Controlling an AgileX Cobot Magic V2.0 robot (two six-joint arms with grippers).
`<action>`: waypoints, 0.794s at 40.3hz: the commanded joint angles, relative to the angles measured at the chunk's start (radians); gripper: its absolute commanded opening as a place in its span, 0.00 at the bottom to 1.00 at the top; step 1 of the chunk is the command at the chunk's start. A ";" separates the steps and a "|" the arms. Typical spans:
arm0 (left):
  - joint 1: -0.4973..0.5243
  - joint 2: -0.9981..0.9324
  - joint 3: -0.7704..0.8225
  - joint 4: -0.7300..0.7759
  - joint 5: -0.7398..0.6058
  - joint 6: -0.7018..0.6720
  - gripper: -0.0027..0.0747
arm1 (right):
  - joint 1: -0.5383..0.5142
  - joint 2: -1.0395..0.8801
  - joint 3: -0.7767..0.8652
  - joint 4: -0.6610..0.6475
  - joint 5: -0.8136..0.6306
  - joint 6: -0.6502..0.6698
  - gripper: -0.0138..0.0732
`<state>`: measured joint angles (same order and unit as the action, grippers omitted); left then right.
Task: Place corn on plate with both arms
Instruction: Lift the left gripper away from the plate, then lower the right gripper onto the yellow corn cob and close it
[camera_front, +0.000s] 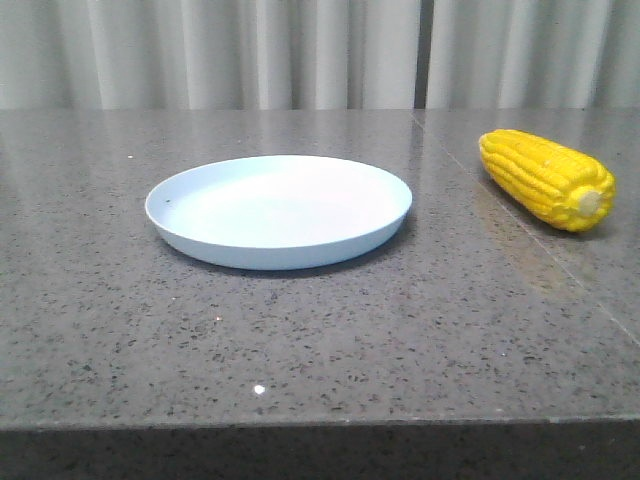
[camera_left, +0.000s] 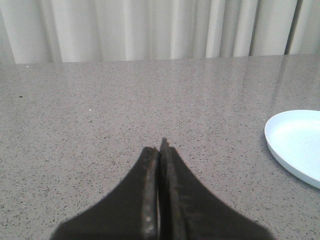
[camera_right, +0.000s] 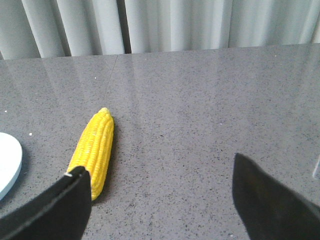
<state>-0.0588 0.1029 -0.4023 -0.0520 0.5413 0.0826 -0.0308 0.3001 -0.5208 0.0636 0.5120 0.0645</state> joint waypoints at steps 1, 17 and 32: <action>0.000 0.012 -0.025 -0.004 -0.077 -0.001 0.01 | 0.001 0.017 -0.034 -0.005 -0.081 -0.007 0.85; 0.000 0.012 -0.025 -0.004 -0.077 -0.001 0.01 | 0.004 0.359 -0.103 0.122 -0.079 -0.007 0.85; 0.000 0.012 -0.025 -0.004 -0.077 -0.001 0.01 | 0.191 0.889 -0.437 0.139 0.058 -0.007 0.85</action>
<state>-0.0588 0.1029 -0.4023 -0.0520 0.5430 0.0826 0.1169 1.1030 -0.8539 0.1918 0.5815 0.0645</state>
